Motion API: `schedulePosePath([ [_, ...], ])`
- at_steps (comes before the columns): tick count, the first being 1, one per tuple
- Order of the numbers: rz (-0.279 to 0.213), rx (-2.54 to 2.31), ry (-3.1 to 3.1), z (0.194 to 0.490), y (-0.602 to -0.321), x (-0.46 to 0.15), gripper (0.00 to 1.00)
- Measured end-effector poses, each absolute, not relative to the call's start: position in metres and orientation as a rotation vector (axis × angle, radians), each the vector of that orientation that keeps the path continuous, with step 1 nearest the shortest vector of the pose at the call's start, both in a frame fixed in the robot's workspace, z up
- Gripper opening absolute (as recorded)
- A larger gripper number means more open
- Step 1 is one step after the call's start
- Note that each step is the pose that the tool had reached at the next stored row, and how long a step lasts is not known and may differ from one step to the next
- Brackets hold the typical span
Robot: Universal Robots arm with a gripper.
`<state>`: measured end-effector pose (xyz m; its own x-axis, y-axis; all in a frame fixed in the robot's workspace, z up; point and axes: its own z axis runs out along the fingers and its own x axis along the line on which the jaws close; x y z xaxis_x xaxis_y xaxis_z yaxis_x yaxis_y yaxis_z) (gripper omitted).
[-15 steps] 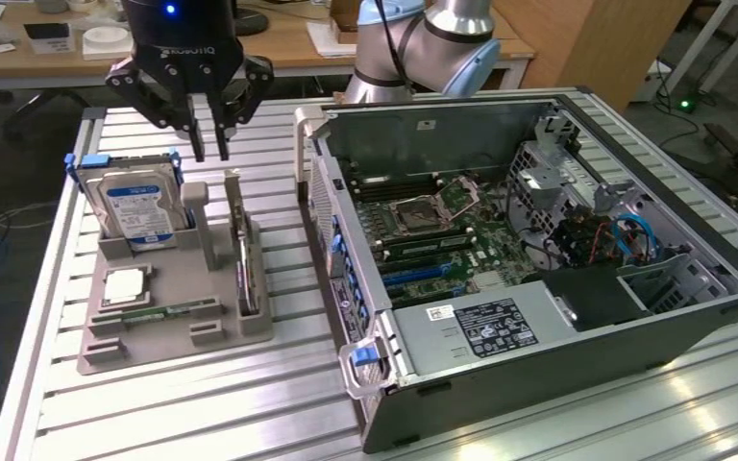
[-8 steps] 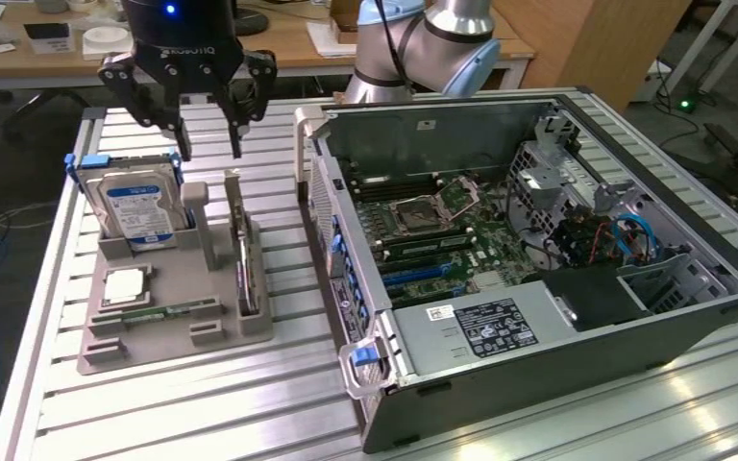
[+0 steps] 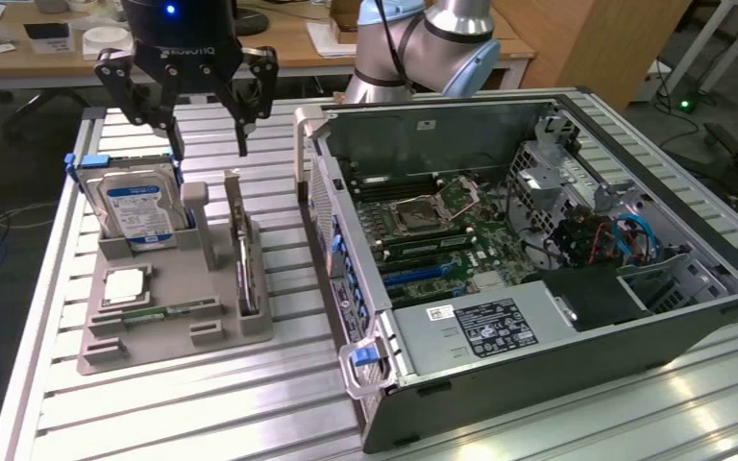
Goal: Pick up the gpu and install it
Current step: 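Pick up the gpu and move the gpu toward the slot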
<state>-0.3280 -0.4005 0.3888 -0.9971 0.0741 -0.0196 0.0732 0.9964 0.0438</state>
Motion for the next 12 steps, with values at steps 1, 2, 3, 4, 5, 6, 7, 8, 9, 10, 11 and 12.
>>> schedulePosePath([
  [1,0.067,0.111,3.119,0.3885,-0.4006,-0.3280,0.65],
  [2,0.067,0.105,3.121,0.3882,-0.4007,-0.3280,0.65],
  [3,0.067,0.098,3.124,0.3876,-0.4009,-0.3280,0.65],
  [4,0.067,0.089,3.126,0.3870,-0.4011,-0.3280,0.65],
  [5,0.067,0.077,3.129,0.3863,-0.4011,-0.3280,0.65],
  [6,0.066,0.063,3.132,0.3858,-0.4011,-0.3280,0.65],
  [7,0.065,0.048,3.134,0.3852,-0.4011,-0.3280,0.65],
  [8,0.064,0.032,3.135,0.3847,-0.4012,-0.3278,0.65],
  [9,0.064,0.020,3.135,0.3843,-0.4012,-0.3278,0.65],
  [10,0.064,0.013,3.136,0.3837,-0.4012,-0.3275,0.65],
  [11,0.064,0.008,3.136,0.3820,-0.4012,-0.3270,0.65],
  [12,0.064,0.007,3.136,0.3790,-0.4018,-0.3269,0.65],
])
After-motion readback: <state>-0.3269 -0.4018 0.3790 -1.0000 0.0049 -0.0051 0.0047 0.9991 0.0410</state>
